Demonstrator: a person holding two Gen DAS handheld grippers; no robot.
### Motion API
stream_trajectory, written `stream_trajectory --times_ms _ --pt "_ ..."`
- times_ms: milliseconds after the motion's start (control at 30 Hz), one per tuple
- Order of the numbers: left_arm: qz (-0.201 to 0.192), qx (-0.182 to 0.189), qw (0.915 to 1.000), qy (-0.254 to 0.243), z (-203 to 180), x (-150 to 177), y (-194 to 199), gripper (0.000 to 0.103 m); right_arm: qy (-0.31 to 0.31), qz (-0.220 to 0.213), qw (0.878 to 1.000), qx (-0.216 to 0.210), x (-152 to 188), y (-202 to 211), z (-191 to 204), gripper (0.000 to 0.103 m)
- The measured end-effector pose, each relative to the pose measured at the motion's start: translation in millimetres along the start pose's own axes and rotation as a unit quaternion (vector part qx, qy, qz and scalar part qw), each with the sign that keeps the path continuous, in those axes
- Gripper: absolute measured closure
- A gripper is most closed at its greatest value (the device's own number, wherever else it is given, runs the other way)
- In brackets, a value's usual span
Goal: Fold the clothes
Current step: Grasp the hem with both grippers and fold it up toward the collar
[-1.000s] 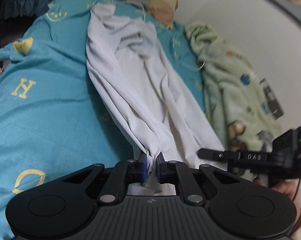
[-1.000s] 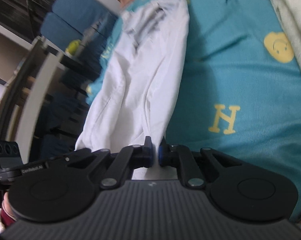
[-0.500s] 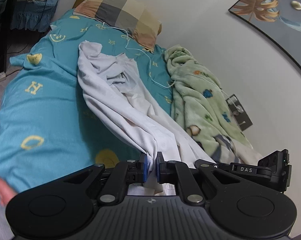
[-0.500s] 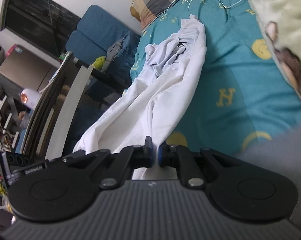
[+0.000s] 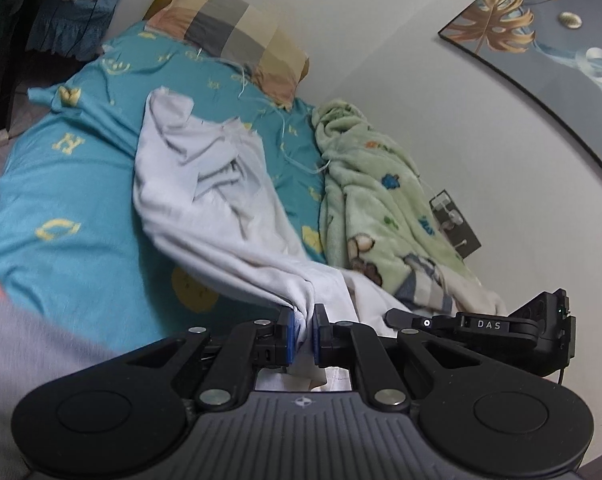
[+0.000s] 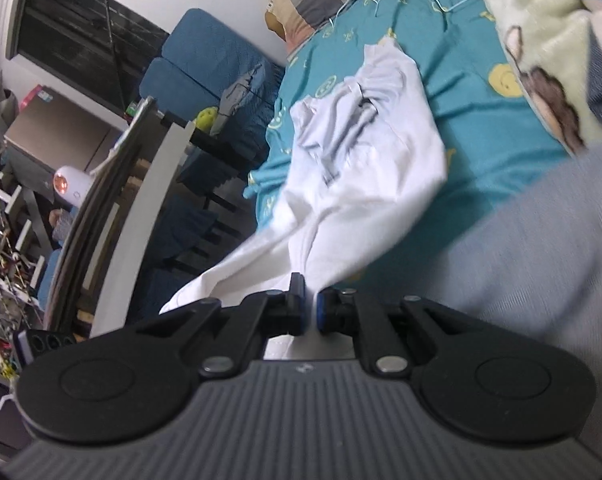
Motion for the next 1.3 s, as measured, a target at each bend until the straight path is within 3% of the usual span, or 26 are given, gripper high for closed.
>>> stream_trajectory --times_ms 300,567,733,867,1100,1167,1300 --pt "-0.059 -0.006 0.9981 -0.016 18.1 -121.4 -72.2 0.094 -0.012 -0.041 0.999 0.016 -102.9 -58.4 -5.9 0.094" --pt "-0.067 -0.067 0.9947 -0.039 60.7 -196.9 -171.2 0.094 -0.005 -0.054 0.997 0.046 -189.5 -142.7 -37.9 0.094" --pt "-0.044 -0.101 0.9936 -0.022 115.9 -207.2 -233.7 0.093 0.033 -0.039 0.995 0.085 -208.0 -205.6 -66.7 0.094" --pt "-0.009 -0.139 0.9900 -0.019 158.6 -196.1 -271.5 0.093 0.045 -0.025 0.993 0.102 -210.2 -241.8 -86.4 0.093" --pt "0.005 -0.156 0.9873 -0.030 174.5 -190.0 -285.4 0.090 0.039 -0.006 0.993 0.114 -205.9 -267.4 -104.7 0.092" --pt "0.004 -0.157 0.9870 -0.032 171.6 -187.9 -280.9 0.086 0.042 -0.013 0.992 0.114 -204.4 -262.5 -99.9 0.092" --pt "0.002 -0.172 0.9843 -0.038 162.4 -182.9 -267.5 0.063 0.018 -0.018 0.996 0.090 -201.4 -252.6 -91.8 0.090"
Point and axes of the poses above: each gripper's, at about its wrist camera, not at the fingertips, and y roughly against the way its jaws point, z to its left, x to its underside, the point moved 9 cm from there along -y, roughly the way its jaws point, and after that the axes turned 1 degree about y, right-handed, at the moved point
